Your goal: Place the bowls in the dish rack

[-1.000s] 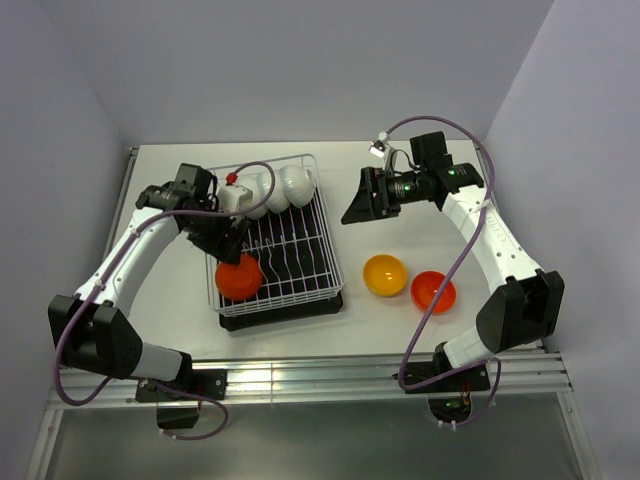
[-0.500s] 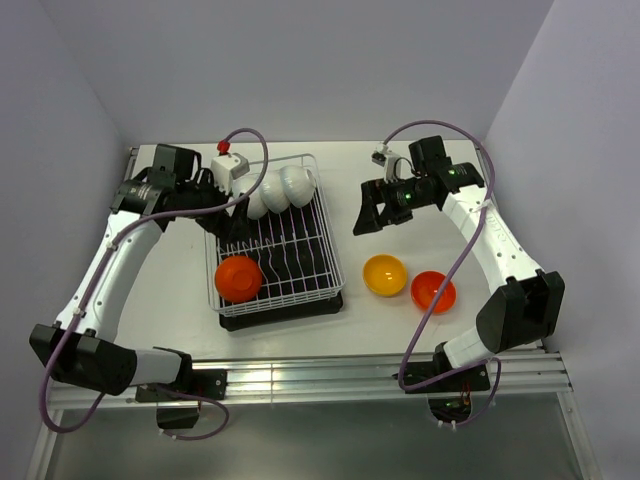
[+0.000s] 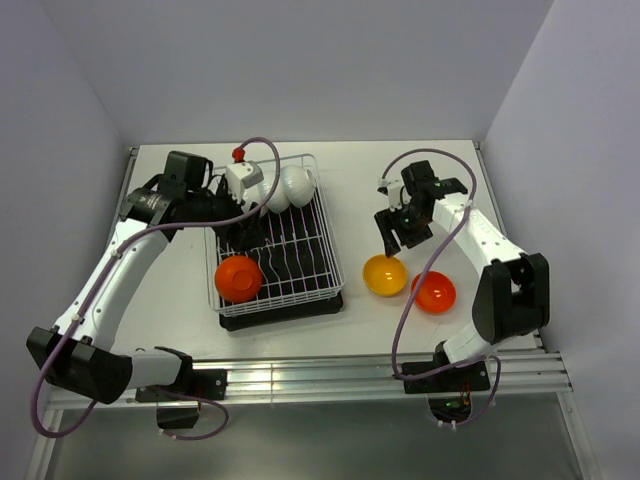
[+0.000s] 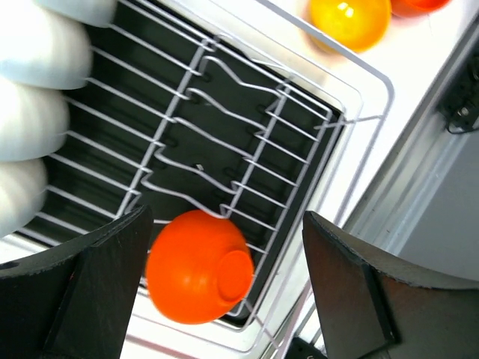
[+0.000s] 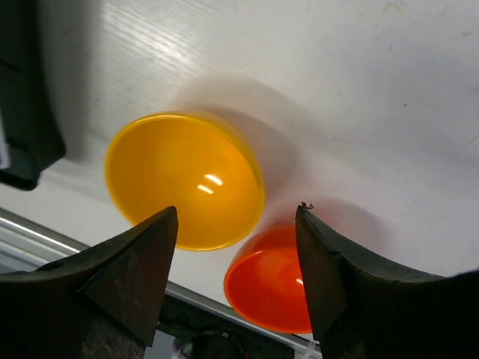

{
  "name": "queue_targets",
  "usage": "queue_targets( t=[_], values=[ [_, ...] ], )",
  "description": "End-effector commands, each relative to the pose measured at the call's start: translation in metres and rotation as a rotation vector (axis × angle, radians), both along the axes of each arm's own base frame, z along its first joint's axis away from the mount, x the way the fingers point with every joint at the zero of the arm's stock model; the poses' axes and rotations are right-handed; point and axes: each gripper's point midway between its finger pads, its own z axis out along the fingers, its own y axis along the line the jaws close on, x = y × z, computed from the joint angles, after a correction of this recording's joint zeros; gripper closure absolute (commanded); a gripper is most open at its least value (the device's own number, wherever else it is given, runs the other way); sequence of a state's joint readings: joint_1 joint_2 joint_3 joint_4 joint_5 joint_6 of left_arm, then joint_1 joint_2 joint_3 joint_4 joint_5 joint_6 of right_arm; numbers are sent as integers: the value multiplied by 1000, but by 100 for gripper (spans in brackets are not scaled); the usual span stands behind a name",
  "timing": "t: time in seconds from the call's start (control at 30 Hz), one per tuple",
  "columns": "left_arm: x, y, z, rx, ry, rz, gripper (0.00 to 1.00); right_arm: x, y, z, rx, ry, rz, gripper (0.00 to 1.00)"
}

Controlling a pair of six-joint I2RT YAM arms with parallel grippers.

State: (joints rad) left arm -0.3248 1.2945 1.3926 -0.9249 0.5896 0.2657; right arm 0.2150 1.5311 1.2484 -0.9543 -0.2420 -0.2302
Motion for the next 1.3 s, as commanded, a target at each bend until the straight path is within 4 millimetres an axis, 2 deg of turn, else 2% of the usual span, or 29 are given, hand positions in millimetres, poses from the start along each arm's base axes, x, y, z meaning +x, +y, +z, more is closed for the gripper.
queue_targets(
  t=[0.0, 0.1, 0.27, 0.4, 0.53, 0.57, 0.6, 0.63, 0.67, 0.8, 1.0, 1.03, 1.13, 1.27],
  values=[
    [-8, -16, 17, -54, -74, -44, 14, 14, -18, -20, -100, -14, -21, 29],
    [-10, -21, 22, -58, -108, -61, 14, 15, -23, -37, -132, 4, -26, 33],
    [-15, -23, 21, -54, -129, -95, 14, 13, -24, -60, -147, 43, -14, 46],
    [-14, -24, 21, -56, -175, -105, 14, 8, -20, -68, -124, 68, -5, 62],
    [-13, -27, 24, -56, -229, -115, 15, 2, -15, -71, -97, 92, 4, 73],
    [-14, -29, 25, -58, -236, -124, 15, 1, -13, -70, -86, 96, 10, 78],
    [-13, -31, 24, -59, -247, -130, 15, -2, -9, -68, -62, 104, 19, 90],
    [-13, -31, 25, -59, -259, -135, 15, -6, -8, -68, -50, 112, 26, 95],
    [-13, -32, 25, -59, -265, -140, 15, -7, -6, -61, -34, 98, 30, 100],
    [-12, -28, 20, -30, -346, -166, 14, -18, -6, -37, 32, 60, 36, 100],
    [-8, -35, 48, -59, -580, -226, 10, -29, -10, 17, 179, -28, 5, 100],
    [-8, -38, 51, -60, -604, -236, 6, -29, -5, 28, 219, -47, 14, 100],
    [-8, -52, 64, -55, -710, -296, 1, -34, 1, 55, 290, -84, 21, 100],
    [-20, -74, 75, -1, -917, -452, 1, -48, 27, 94, 472, -87, 94, 100]
  ],
)
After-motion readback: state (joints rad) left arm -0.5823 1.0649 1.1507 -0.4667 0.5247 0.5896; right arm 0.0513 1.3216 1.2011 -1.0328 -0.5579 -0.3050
